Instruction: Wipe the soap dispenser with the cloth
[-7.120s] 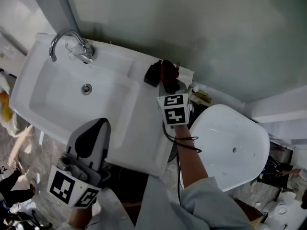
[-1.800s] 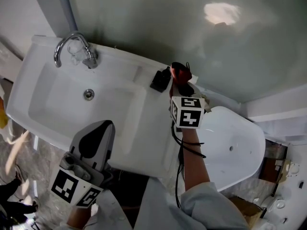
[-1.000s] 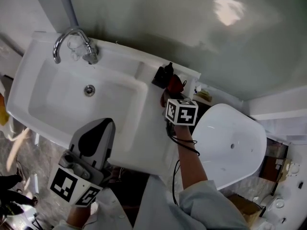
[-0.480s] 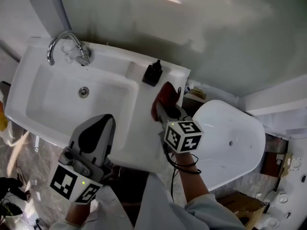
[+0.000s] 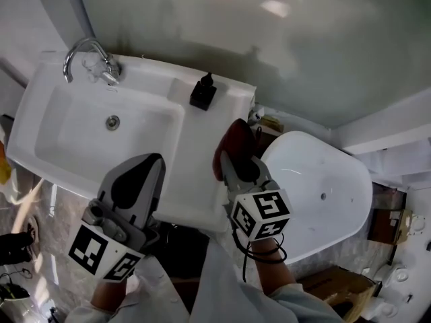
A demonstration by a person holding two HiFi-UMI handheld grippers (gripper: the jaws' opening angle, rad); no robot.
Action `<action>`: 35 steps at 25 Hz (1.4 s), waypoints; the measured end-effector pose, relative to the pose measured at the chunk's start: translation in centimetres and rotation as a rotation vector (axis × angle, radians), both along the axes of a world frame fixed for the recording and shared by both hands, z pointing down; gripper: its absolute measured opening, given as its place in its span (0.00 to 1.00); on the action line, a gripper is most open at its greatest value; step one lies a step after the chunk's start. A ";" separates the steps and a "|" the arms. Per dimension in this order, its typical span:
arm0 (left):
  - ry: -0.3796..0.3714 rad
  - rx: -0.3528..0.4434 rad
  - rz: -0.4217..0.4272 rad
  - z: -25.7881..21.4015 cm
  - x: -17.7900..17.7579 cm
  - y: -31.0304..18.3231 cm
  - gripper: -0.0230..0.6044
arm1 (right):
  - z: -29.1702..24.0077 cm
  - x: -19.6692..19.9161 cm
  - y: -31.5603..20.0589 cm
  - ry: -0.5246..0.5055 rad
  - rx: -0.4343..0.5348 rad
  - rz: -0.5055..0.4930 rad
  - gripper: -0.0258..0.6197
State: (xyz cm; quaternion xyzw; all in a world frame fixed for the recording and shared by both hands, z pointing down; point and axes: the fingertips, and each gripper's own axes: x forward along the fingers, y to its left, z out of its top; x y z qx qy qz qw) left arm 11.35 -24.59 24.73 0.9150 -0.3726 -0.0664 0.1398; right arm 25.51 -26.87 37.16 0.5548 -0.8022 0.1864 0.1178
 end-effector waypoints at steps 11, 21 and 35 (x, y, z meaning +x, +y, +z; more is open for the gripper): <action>-0.033 0.060 0.079 -1.3 1.0 2.3 0.04 | -1.2 0.0 4.7 0.010 0.015 0.077 0.13; -0.003 0.081 0.088 -2.3 -4.6 6.0 0.04 | -3.8 -5.8 9.2 0.026 0.086 0.102 0.13; 0.036 0.124 0.125 -3.4 -11.5 10.4 0.04 | -6.2 -12.7 13.3 0.068 0.151 0.144 0.13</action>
